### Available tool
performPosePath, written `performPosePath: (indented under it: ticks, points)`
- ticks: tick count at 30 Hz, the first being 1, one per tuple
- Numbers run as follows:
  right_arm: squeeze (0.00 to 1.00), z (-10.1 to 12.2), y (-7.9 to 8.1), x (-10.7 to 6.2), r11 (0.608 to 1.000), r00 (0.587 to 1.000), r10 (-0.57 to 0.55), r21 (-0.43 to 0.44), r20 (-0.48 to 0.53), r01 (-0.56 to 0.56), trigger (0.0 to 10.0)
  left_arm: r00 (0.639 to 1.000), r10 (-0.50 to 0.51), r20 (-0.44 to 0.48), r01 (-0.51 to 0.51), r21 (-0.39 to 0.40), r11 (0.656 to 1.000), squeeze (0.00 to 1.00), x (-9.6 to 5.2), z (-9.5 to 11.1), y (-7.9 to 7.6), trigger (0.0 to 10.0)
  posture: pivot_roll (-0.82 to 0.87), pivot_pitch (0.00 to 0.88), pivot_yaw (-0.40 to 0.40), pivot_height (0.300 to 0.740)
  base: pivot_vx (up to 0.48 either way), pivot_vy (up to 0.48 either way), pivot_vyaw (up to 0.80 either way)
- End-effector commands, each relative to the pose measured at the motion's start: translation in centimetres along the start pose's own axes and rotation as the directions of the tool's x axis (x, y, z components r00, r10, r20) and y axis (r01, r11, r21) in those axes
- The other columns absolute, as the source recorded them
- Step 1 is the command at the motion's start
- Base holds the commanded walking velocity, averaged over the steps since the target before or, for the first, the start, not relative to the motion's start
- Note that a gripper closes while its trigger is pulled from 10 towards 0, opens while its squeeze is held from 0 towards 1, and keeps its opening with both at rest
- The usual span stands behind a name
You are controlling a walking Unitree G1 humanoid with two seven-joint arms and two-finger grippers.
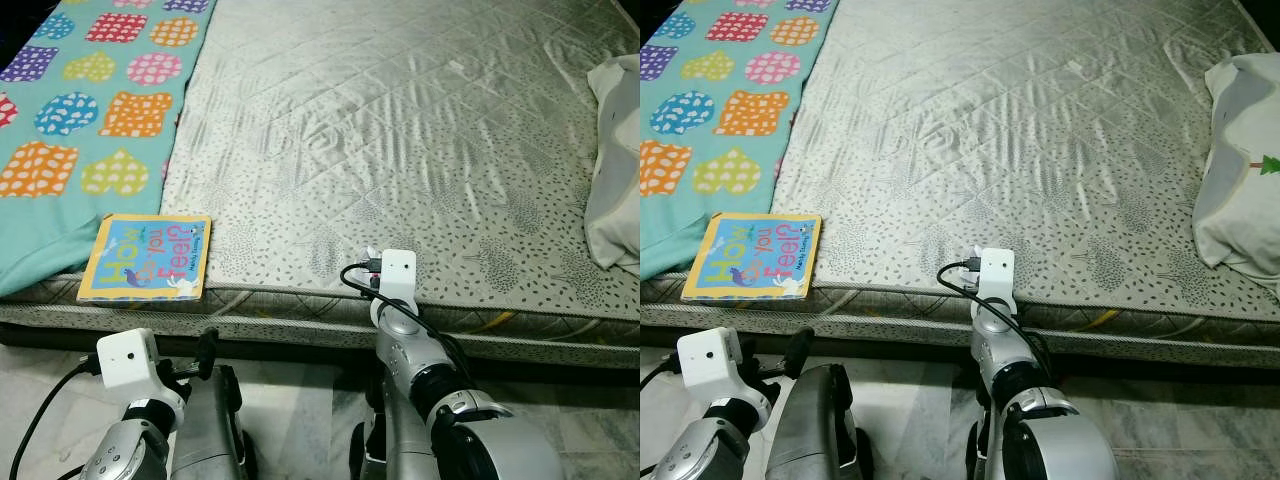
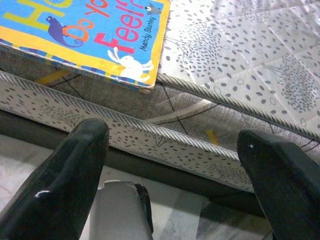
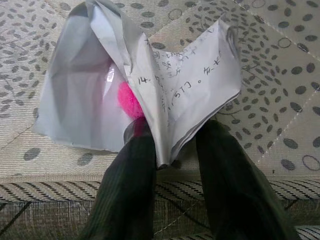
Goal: Clean up the room
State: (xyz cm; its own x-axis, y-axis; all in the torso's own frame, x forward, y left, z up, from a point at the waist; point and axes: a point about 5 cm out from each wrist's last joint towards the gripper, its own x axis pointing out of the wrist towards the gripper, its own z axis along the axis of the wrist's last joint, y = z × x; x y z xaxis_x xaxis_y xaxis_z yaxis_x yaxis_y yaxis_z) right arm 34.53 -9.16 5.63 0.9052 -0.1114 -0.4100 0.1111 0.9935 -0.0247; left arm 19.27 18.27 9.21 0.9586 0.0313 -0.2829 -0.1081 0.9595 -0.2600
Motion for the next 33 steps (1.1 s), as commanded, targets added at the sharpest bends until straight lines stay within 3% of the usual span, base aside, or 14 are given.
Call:
performPosePath:
  ticks: [1, 18, 24, 33]
  points:
    - [0.0, -0.3, 0.1, 0.0, 1.0, 1.0, 0.001, 0.015, -0.017, -0.001, 0.0, 1.0, 0.008, -0.013, -0.008, 0.009, 1.0, 0.0, -0.1, -0.3, 0.2, 10.0, 0.08, 0.222, -0.035, 0.578, 0.0, 0.0, 0.0]
    - [0.0, 0.8, -0.3, 0.2, 0.999, 0.999, 0.015, 0.05, 0.028, -0.017, 0.0, 1.0, 0.003, 0.0, -0.003, 0.006, 1.0, 0.0, 0.7, -0.2, 0.0, 10.0, 0.07, 0.206, -0.041, 0.578, 0.0, 0.0, 0.0]
    - [0.0, 2.8, -1.0, 0.2, 0.993, 0.985, 0.079, 0.076, 0.151, -0.091, 0.0, 1.0, 0.011, 0.017, -0.011, 0.0, 1.0, 0.0, 1.0, -0.1, 0.1, 10.0, 0.05, 0.175, -0.04, 0.578, 0.0, 0.0, 0.0]
    - [0.0, 2.7, -2.9, -1.3, 0.976, 0.957, 0.173, 0.085, 0.234, -0.198, 0.0, 0.999, 0.005, 0.042, -0.005, -0.013, 1.0, 0.0, 1.8, -0.1, -0.2, 10.0, -0.01, 0.123, -0.037, 0.578, 0.0, 0.0, 0.0]
